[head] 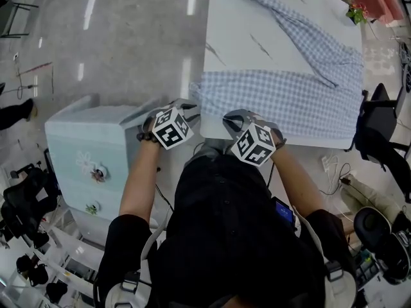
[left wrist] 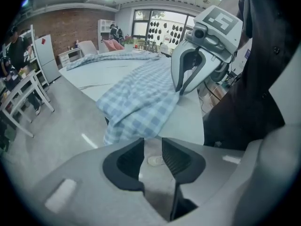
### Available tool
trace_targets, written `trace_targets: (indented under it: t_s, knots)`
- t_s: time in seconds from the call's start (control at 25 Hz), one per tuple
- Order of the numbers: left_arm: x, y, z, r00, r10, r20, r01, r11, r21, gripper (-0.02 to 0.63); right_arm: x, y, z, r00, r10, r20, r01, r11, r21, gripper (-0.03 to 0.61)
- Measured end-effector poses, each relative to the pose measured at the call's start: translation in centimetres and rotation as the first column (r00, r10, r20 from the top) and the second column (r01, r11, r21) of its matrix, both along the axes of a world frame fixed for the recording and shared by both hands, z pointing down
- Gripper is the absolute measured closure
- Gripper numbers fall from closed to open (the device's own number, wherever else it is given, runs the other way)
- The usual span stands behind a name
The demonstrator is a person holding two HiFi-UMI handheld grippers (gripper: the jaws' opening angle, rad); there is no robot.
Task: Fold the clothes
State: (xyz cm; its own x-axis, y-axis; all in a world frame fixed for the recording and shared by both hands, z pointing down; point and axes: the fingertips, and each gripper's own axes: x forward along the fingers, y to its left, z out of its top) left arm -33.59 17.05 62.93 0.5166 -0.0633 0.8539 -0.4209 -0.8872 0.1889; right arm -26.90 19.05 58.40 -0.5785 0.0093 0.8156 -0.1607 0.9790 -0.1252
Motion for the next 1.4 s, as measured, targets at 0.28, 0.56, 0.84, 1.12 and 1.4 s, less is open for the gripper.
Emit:
trace_targets:
  t_s: [0.28,0.56,0.84,1.12,1.4]
  knots:
    - [1.2,-0.2,-1.5,0.997,-0.023,-0.068,0.024,0.999,0.024,0.445,-0.4,-2.1,-1.8,0.994,0.092,0.063,-0.093,0.995,0.022,0.563]
    - [1.9,-1.6,-1.1,0.998,-0.049,-0.046,0.052,0.996,0.07,0.479,-1.0,-3.3,-4.1,0.983,0.134,0.127,-0.138,0.99,0.027,0.565]
    - [1.0,-0.5,-1.1,1.0,-0.014,-0.019,0.014,1.0,0.02,0.6,-0.5,-2.6,-2.5,0.99,0.127,0.06,-0.129,0.991,0.027,0.563]
    - [0.8,2.4,-0.7,1.0,-0.012,-0.023,0.012,0.999,-0.031,0.6,1.1,-2.3,-0.3,0.996,0.091,-0.01,-0.091,0.995,0.041,0.563]
    - [0.6,3.3,-0.6,0.997,-0.081,-0.019,0.081,0.997,-0.016,0.6,1.8,-1.1,-0.1,0.998,0.058,-0.028,-0.056,0.998,0.039,0.563]
